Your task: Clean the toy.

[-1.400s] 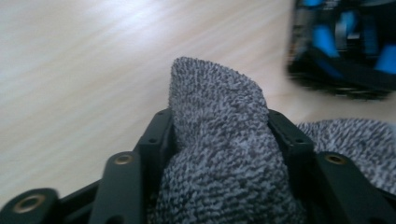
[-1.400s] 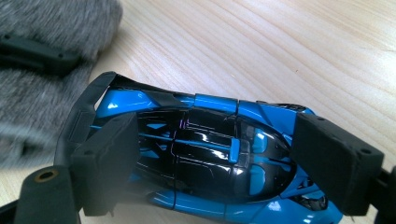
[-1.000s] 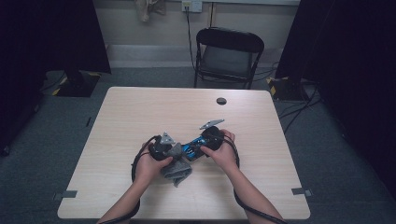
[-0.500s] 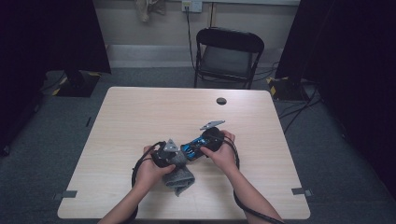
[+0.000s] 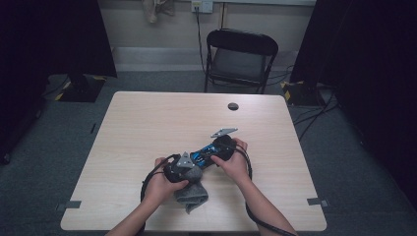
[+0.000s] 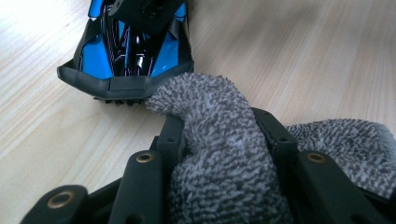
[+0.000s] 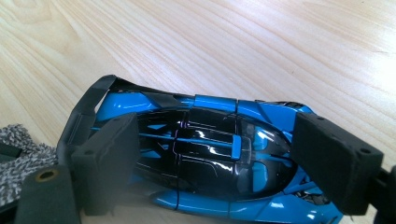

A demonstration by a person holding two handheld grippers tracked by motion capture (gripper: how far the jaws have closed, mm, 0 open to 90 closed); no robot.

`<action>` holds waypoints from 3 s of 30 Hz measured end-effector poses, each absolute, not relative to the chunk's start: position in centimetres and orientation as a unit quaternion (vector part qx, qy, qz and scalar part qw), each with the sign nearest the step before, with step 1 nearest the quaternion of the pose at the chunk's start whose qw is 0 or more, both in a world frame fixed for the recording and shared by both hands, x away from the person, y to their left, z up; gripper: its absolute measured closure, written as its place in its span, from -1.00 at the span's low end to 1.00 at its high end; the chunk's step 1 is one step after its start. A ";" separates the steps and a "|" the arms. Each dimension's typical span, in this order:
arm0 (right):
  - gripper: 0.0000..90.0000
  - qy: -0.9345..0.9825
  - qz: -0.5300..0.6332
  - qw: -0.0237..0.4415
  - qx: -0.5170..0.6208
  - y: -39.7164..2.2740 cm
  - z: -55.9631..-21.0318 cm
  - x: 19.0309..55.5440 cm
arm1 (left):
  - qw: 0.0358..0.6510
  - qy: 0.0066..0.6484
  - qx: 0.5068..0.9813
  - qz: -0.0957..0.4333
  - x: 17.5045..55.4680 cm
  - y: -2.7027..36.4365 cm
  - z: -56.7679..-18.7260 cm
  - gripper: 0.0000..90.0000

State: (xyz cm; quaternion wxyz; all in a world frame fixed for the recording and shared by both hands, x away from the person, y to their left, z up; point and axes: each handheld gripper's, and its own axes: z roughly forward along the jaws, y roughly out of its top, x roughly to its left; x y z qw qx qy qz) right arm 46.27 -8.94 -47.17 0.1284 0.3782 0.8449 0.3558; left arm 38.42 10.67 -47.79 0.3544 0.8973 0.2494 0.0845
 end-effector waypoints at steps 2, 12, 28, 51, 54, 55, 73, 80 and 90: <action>-0.66 0.844 0.357 0.128 0.378 -9.0 -47.2 46.2 | 0.358 0.256 0.894 0.083 38.6 11.3 -47.6 0.33; -0.65 0.843 0.360 0.128 0.378 -9.1 -47.3 46.3 | 0.351 0.285 0.884 0.116 39.9 15.0 -46.6 0.33; -0.66 0.841 0.364 0.125 0.381 -9.4 -47.4 46.4 | 0.346 0.289 0.883 0.134 42.5 14.4 -48.0 0.30; -0.66 0.840 0.364 0.125 0.383 -9.3 -47.4 46.4 | 0.352 0.270 0.888 0.122 40.3 12.9 -48.1 0.29; -0.66 0.839 0.365 0.126 0.383 -9.4 -47.4 46.3 | 0.350 0.264 0.891 0.118 39.8 12.5 -48.1 0.29; -0.66 0.839 0.366 0.126 0.383 -9.4 -47.4 46.3 | 0.354 0.261 0.891 0.114 39.5 12.2 -48.1 0.29; -0.65 0.836 0.368 0.130 0.386 -9.4 -47.5 46.2 | 0.367 0.237 0.896 0.085 38.3 10.4 -47.9 0.31; -0.65 0.835 0.371 0.131 0.386 -9.4 -47.5 46.1 | 0.370 0.256 0.888 0.093 38.6 13.0 -47.1 0.31; -0.65 0.834 0.372 0.132 0.385 -9.4 -47.6 46.1 | 0.363 0.311 0.866 0.144 41.7 15.6 -46.2 0.31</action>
